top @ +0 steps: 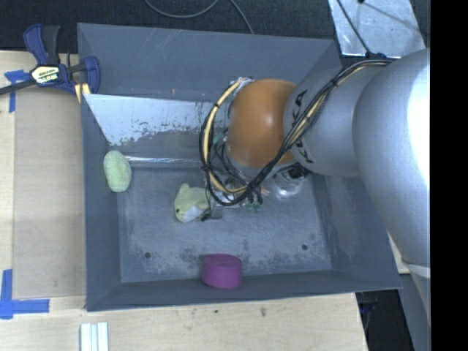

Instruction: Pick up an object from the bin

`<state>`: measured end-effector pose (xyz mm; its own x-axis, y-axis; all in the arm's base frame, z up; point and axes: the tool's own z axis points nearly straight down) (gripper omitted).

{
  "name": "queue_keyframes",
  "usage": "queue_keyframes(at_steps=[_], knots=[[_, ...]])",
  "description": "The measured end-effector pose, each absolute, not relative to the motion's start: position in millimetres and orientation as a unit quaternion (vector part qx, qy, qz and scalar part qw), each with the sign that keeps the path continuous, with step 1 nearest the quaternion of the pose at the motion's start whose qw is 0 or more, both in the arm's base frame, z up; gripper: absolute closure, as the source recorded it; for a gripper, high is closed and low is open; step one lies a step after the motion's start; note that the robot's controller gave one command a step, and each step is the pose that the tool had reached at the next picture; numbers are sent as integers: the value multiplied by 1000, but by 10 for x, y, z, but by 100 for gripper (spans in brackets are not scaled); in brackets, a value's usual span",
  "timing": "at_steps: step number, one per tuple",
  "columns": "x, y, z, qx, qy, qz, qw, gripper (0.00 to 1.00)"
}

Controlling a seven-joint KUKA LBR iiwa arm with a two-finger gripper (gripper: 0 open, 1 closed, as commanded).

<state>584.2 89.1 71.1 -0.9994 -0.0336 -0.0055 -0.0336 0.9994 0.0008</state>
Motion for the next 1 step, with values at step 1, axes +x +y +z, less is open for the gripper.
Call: queue_keyframes(at_steps=[1], knots=[[5842,890,711,-17,1000,0,3,100]])
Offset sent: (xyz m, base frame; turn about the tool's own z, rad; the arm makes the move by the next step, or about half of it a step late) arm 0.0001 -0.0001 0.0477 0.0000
